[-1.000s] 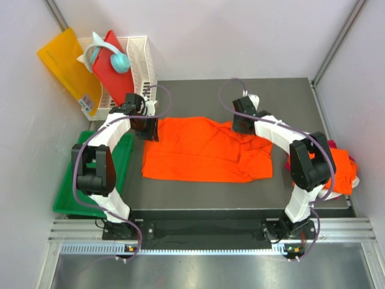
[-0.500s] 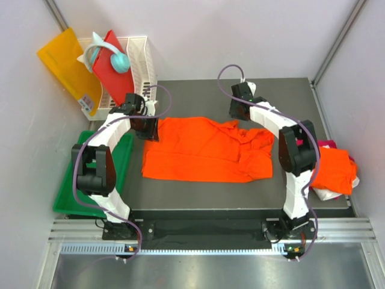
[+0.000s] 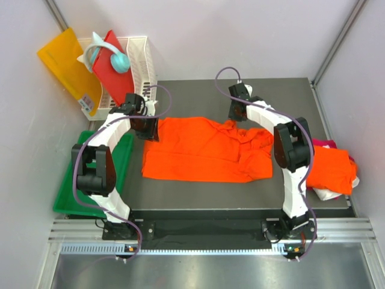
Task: Fold and stack the t-shirts
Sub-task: Grap the side of the flattened tshirt furthest away from the robot with both arms
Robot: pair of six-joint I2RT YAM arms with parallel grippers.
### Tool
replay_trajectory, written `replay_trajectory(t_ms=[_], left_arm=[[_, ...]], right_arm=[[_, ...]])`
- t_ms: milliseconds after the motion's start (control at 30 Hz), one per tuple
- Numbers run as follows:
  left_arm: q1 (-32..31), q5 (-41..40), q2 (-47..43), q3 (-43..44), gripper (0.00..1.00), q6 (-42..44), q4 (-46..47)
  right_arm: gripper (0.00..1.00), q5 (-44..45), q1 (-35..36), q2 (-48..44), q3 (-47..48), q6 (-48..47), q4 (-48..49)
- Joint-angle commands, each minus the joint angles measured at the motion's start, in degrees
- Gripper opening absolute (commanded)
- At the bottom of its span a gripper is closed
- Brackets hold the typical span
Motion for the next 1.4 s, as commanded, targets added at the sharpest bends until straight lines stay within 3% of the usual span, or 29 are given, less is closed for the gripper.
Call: replay_trajectory(t_ms=[0,400,633,867,933,967,1067,1200,1367], left_arm=[[0.2,0.4,-1.2,0.3,0.38,-0.3,0.2],[0.2,-0.2,-1.2,-0.8,0.38,-0.2,0.6],[0.2,-0.2,-1.0,-0.9,0.38,-0.4,1.0],[0.2,-0.7,-1.4,-1.5,0.38,-0.1,1.0],[0.2,-0.6,-1.2,-1.7,0.38,0.0,1.0],[0.2,-0.7,-1.2,-1.7,0.38,0.1,1.0],[0.2,-0.7,-1.2,-1.6,0.38,0.1,1.0],[0.2,-0.4,-1.1,-1.2,0.38,-0.1,1.0],[0.2,-0.1,-1.1,-1.2,0.38,0.1,1.0]], right_arm=[[0.00,-0.6,0.1,-3.7,-2.3,-0.6,4.9],[0.00,0.1,8.8,-18.4,-16.7,-2.1,9.4],[0.00,-1.2,16.5,-17.6,-22.9,-0.6,10.1],[0.00,-3.3,21.1,-13.2,-23.3,-0.3,10.0],[0.11,-2.5,21.0,-13.1,-22.4,0.2,9.8],[0.23,-1.6,21.1,-14.0,-21.9,0.1,9.6],[0.46,2.3,19.2,-17.2,-19.2,0.3,9.0],[0.52,3.7,14.9,-18.5,-14.0,-2.3,7.0],[0.48,6.2,12.6,-15.2,-10.2,-6.7,2.9]])
